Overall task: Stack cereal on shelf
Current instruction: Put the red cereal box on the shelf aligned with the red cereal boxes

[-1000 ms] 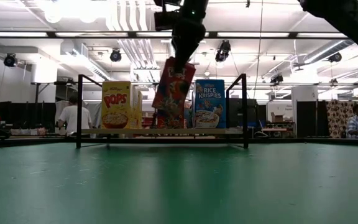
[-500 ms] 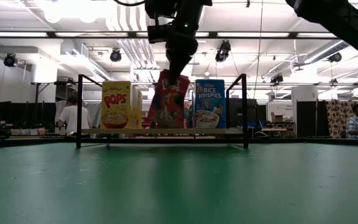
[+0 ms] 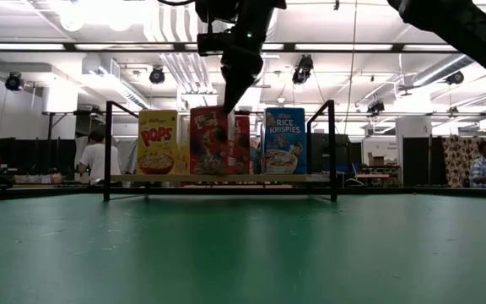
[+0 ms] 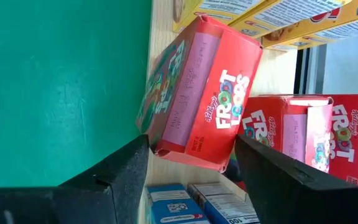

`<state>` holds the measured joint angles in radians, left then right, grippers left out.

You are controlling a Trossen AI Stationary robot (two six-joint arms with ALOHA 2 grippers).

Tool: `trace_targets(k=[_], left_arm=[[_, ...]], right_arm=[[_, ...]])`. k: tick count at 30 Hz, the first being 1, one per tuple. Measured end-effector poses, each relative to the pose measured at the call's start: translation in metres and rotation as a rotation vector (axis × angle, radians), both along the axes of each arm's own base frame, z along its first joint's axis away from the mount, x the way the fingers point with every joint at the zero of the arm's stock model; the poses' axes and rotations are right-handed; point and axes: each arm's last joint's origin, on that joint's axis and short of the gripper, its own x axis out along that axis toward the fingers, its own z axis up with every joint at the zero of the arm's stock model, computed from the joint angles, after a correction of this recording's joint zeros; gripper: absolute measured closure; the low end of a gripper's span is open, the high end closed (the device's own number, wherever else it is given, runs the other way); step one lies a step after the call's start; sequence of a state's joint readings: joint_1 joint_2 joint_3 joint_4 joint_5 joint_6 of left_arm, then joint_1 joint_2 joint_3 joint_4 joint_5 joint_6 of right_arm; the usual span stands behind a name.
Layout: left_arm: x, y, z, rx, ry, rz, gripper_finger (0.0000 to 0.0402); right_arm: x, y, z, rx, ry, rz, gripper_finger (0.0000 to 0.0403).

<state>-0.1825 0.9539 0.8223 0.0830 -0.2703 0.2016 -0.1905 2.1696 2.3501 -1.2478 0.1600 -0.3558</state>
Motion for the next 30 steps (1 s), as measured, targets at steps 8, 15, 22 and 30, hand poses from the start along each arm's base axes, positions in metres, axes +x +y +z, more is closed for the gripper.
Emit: trace_targets(k=[8,15,22,30], left_arm=[[-0.002,0.004,-0.011,-0.002,0.106,0.144,0.0402],[-0.006,0.009,-0.026,-0.053,0.231,0.293,0.0402],[-0.007,0.009,-0.026,-0.059,0.232,0.296,0.0402],[-0.007,0.009,-0.026,-0.059,0.232,0.295,0.0402]], right_arm=[[-0.009,0.002,0.018,-0.008,-0.035,0.003,0.0172],[-0.018,0.005,0.04,-0.01,-0.106,-0.009,0.0175],[-0.008,0.003,0.038,-0.007,-0.182,-0.018,0.0263],[0.007,0.001,0.02,0.012,-0.27,-0.042,0.0387]])
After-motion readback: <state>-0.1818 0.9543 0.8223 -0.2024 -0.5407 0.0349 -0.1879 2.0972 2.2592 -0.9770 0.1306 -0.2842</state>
